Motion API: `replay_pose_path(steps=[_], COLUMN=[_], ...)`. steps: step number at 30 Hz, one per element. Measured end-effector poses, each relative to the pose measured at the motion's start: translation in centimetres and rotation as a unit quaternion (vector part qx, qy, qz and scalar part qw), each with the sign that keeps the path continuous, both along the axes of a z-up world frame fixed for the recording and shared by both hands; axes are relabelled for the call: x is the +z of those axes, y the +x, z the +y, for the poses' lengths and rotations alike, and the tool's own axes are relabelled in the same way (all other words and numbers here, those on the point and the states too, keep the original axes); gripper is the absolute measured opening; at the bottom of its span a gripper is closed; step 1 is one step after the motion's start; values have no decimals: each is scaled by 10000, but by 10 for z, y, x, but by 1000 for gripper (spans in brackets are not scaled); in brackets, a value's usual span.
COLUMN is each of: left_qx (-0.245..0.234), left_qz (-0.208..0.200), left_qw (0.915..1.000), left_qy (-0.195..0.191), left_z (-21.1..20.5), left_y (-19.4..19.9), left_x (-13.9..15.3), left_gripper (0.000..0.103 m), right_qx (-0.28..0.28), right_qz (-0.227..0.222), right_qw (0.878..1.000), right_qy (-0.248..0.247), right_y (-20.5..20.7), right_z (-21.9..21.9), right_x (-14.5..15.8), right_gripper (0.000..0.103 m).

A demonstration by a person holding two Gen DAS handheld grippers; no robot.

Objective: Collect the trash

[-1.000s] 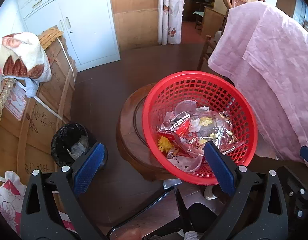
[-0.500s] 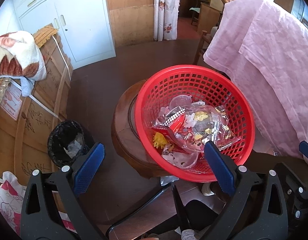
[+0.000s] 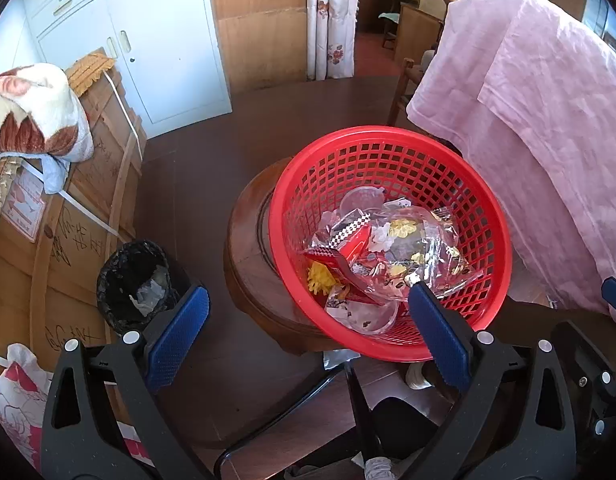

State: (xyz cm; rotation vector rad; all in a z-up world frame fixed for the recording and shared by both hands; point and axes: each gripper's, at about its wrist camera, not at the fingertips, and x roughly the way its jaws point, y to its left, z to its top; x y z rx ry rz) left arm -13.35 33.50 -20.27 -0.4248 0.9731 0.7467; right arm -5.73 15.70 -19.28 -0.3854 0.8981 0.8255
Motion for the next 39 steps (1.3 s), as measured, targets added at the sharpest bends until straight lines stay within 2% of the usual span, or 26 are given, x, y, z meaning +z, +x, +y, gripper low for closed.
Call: replay_pose_path(steps=[39], left_qx=[-31], left_qz=[73], left_qw=[10000], left_qy=[45], left_z=[-2], left_y=[1], left_x=[-3], left_gripper=[96], right_qx=[-20], right_qz=[-13], right_qw=[10000], right_qy=[35], right_y=[-1], right_z=[0], right_x=[4], right_gripper=[96])
